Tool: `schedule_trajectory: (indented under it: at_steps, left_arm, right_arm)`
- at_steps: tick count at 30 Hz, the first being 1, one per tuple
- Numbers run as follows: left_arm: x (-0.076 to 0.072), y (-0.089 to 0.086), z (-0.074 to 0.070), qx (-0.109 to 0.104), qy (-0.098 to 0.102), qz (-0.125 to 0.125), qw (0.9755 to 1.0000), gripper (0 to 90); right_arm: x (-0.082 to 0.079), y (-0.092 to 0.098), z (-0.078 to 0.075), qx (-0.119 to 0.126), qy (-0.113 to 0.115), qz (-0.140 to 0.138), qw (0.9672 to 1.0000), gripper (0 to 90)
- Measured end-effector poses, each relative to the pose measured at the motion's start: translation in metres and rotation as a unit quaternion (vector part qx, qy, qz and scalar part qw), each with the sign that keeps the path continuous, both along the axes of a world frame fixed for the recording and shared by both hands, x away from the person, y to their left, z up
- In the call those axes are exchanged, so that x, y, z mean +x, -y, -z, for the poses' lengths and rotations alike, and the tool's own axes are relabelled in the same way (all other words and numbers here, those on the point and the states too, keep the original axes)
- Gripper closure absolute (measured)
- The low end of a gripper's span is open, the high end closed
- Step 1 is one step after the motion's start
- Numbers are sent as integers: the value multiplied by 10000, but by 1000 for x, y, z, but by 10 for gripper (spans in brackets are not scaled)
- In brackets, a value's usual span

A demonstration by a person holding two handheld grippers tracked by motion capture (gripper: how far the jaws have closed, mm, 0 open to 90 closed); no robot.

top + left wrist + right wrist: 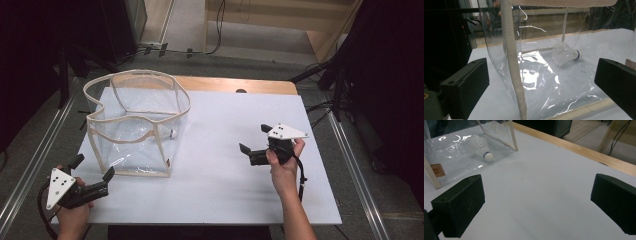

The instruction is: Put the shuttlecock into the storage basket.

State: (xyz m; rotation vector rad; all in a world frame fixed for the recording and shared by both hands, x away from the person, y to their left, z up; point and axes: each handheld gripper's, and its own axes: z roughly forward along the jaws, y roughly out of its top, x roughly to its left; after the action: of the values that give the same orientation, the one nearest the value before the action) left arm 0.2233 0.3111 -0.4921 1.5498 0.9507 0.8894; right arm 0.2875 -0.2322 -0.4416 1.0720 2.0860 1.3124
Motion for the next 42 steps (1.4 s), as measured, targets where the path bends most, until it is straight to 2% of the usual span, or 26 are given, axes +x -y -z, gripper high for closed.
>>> schedule_trajectory:
  at_steps: [22,42]
  left_arm:
    - [0,0,0,12,-3,-3,10000,3]
    - [0,0,0,37,-5,-4,10000,3]
  right_arm:
    - [-21,37,26,55,-143,301,9994,0]
    - [-42,69,43,82,-243,623,9977,0]
